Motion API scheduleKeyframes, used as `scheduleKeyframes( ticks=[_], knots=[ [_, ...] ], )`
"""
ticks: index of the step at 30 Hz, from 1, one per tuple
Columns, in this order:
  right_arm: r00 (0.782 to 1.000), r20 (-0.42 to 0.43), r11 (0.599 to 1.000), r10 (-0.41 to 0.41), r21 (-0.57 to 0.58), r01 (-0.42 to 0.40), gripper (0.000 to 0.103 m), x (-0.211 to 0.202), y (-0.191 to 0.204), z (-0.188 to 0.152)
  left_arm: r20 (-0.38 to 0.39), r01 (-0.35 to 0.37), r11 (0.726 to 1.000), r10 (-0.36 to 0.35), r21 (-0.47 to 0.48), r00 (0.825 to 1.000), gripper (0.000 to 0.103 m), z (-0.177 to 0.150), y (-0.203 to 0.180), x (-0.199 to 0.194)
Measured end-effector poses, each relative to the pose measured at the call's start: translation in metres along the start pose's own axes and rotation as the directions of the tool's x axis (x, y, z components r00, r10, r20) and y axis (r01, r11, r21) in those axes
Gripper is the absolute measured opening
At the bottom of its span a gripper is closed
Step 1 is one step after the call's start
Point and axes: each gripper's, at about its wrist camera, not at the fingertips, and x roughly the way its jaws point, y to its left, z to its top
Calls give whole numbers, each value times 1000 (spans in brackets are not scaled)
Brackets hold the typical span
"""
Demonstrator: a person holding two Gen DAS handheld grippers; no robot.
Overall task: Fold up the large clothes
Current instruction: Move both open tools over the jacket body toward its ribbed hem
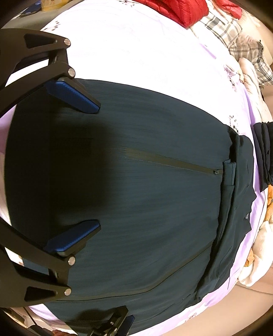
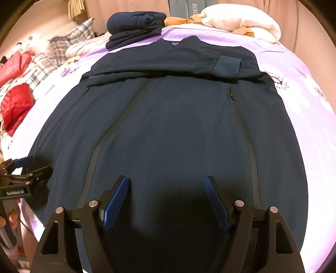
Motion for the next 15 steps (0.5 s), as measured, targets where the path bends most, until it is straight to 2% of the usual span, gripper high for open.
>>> scheduleKeyframes(
  ticks=[15],
  knots=[
    [1000,-11,1000,-3,7,3,75,-13,-3,-24,-6,9,1000,-9,21,1000,102,-15,-4,-11]
  ],
)
